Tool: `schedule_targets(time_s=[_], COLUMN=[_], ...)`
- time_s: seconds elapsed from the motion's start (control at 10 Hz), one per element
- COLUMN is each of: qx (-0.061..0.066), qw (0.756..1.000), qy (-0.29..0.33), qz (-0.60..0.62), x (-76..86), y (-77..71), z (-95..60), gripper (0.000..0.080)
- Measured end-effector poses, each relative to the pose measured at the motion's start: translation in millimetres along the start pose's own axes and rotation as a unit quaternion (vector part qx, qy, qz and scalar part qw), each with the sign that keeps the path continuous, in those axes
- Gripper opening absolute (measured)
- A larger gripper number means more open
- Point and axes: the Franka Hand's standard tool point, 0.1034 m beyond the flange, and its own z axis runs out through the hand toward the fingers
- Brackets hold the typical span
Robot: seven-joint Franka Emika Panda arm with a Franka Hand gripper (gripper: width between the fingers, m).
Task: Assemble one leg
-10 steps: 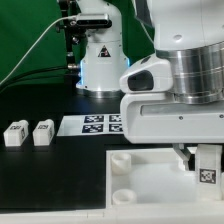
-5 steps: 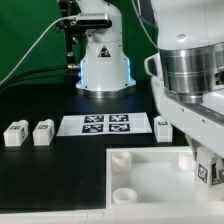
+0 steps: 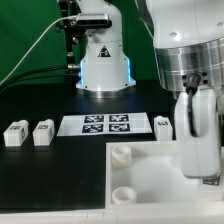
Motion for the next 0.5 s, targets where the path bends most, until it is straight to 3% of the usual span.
schedule_targets(time_s=[0.3, 0.4, 0.5], qx=[0.001, 0.0, 0.002], qw=[1.0, 1.0, 1.0], qy=[0.008, 0.008, 0.008], qz=[-0.011, -0.011, -0.013], x=[1.5, 1.5, 0.0], y=[0.9, 1.3, 2.5], z=[0.3, 1.0, 1.5], gripper=[0.0294, 0.0352, 0.054])
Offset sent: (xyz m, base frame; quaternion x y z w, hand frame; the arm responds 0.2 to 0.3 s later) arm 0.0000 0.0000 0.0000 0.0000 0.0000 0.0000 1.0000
